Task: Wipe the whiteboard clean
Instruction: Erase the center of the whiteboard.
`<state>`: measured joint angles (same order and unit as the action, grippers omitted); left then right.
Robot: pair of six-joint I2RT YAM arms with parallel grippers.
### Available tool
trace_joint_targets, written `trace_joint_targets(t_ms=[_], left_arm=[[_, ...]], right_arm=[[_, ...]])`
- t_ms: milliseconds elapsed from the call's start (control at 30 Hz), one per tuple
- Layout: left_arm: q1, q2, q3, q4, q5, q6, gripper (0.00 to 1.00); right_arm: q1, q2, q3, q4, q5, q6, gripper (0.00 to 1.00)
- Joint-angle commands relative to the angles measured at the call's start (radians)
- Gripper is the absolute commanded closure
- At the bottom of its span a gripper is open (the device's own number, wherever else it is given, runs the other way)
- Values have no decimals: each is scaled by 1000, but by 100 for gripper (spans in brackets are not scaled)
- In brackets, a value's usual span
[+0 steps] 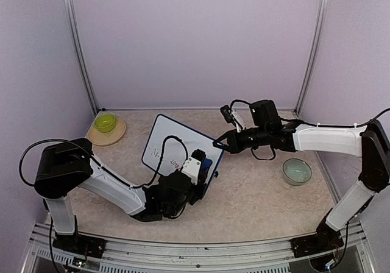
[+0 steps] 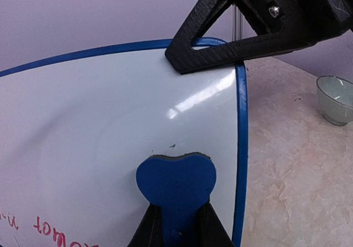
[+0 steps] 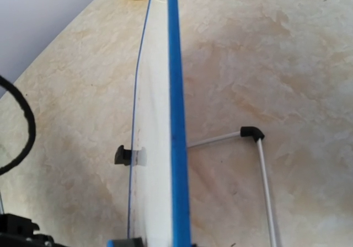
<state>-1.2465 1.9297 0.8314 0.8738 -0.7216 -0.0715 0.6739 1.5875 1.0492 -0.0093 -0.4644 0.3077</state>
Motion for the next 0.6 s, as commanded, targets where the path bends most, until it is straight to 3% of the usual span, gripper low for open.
trace_joint_targets(t_ms=[0, 233, 333, 567], left_arm=[[9, 20, 6, -24, 73, 38, 86], [72, 0, -25, -36, 75, -20, 86], [99, -40, -64, -9, 144, -50, 86], [31, 22, 32, -18, 156, -7, 86]], right_arm=[[52, 44, -23, -145, -60, -109, 100], [52, 50, -30, -137, -58, -110, 100], [52, 48, -37, -133, -57, -111, 100], [52, 52, -30, -122, -66, -104, 100]])
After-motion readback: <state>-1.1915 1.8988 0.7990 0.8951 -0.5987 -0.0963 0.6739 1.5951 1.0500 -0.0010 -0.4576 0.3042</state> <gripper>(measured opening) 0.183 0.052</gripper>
